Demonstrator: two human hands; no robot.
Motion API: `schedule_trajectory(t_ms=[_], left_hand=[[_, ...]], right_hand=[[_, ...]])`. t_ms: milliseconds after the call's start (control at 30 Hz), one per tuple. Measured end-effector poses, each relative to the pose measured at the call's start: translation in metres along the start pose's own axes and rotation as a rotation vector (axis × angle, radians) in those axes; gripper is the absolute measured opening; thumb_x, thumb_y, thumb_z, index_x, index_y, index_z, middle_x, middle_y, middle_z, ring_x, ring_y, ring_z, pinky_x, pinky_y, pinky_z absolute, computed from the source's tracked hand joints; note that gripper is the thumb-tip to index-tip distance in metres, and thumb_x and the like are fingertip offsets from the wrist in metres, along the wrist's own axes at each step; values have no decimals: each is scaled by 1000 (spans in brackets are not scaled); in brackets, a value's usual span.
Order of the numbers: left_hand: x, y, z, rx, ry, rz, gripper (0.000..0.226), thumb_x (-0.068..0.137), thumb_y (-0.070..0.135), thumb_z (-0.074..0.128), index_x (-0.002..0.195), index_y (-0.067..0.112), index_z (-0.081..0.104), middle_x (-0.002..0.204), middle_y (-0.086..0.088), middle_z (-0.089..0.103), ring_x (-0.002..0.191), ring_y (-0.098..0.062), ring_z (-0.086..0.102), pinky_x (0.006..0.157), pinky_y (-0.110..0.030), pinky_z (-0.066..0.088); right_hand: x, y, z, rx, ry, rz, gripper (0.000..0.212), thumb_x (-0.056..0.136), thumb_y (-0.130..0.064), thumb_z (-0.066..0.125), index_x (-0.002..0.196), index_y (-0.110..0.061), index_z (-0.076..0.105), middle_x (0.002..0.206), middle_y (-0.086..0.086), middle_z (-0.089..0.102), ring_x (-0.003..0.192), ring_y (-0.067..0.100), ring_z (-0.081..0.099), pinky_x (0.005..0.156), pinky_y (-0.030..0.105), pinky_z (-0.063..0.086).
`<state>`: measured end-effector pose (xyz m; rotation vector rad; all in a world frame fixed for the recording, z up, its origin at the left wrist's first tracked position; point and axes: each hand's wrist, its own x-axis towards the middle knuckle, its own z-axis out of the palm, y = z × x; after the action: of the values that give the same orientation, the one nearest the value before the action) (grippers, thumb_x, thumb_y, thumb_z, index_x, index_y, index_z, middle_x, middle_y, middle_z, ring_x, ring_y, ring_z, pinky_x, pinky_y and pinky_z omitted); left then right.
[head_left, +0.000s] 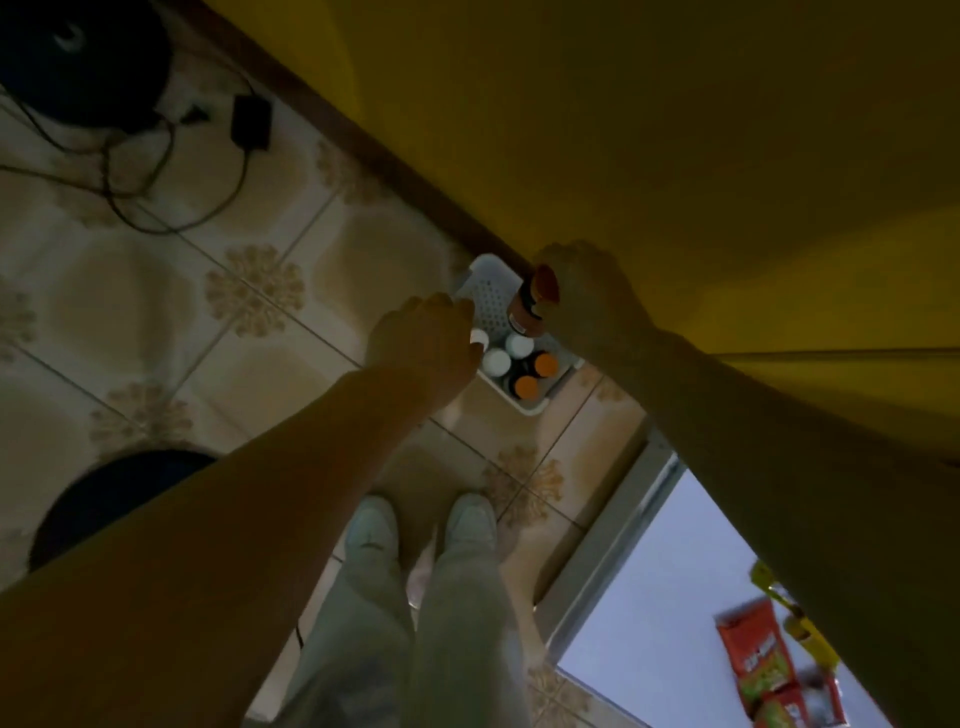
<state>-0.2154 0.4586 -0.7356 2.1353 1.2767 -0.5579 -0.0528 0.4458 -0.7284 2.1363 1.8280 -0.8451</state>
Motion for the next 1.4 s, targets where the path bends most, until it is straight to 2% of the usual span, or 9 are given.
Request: schedule_trajectory(t_ms=[100, 133, 200, 333, 400, 500, 833, 1100, 1400], left_hand=[[26, -12, 54, 7, -43, 5, 42, 97, 34, 42, 132, 12, 41, 128, -11, 48, 117, -28, 47, 91, -37, 41], [35, -16, 69, 21, -56, 6, 42, 98, 34, 42, 133, 12, 40, 128, -11, 48, 116, -29, 47, 90, -36, 41], [52, -25, 95, 46, -56, 21, 42, 98, 35, 41, 133, 12, 40, 127, -11, 49, 115, -29, 47, 88, -37, 41], [87, -40, 138, 76, -57, 16, 38, 98, 35, 39, 129, 13, 42, 123, -10, 49, 114, -28, 47, 85, -37, 41], [103, -47, 155, 75, -42, 22, 39, 98, 35, 39, 129, 12, 42, 124, -10, 49, 115, -29, 47, 85, -38, 41], [121, -56, 173, 68, -12, 37, 40, 98, 35, 40, 130, 12, 42, 124, -11, 49, 115, -28, 46, 85, -37, 40], [146, -72, 203, 110, 58, 78, 41, 97, 32, 42, 132, 10, 43, 125, -13, 49, 115, -30, 47, 86, -39, 42], [93, -71, 138, 132, 112, 80, 39, 97, 32, 43, 131, 12, 43, 120, -12, 50, 111, -29, 48, 72, -31, 31], [-35, -56, -83, 198, 314, 13, 37, 97, 30, 44, 128, 10, 46, 118, -15, 52, 107, -33, 52, 72, -36, 41]], right_hand=[[29, 19, 69, 89, 36, 19, 15, 98, -13, 45, 100, -24, 56, 97, 9, 53, 94, 33, 47, 84, 41, 33], [44, 27, 90, 104, 68, 59, 30, 98, -12, 44, 78, -33, 42, 76, 0, 41, 79, 29, 39, 75, 37, 27], [67, 35, 121, 154, 79, 91, 46, 98, -10, 45, 67, -32, 19, 66, -5, 15, 76, 24, 24, 75, 31, 17], [107, 41, 169, 138, 59, 89, 8, 98, -15, 50, 97, -23, 52, 93, 8, 48, 99, 33, 42, 88, 35, 33], [124, 43, 188, 109, 16, 112, 9, 97, -14, 50, 92, -21, 51, 95, 11, 48, 101, 34, 43, 88, 36, 32], [140, 45, 217, 70, 12, 151, 38, 96, -15, 54, 132, -9, 45, 136, 20, 43, 127, 37, 39, 105, 45, 33], [159, 57, 261, 46, 70, 111, 49, 94, -24, 56, 138, -9, 42, 136, 19, 46, 125, 33, 43, 106, 39, 33], [117, 23, 170, -1, 110, 85, 50, 95, -22, 53, 140, -6, 38, 138, 22, 42, 126, 36, 41, 103, 44, 36], [11, -77, -61, -58, 184, -82, 49, 97, -28, 52, 138, -6, 38, 137, 20, 41, 126, 36, 38, 103, 45, 34]])
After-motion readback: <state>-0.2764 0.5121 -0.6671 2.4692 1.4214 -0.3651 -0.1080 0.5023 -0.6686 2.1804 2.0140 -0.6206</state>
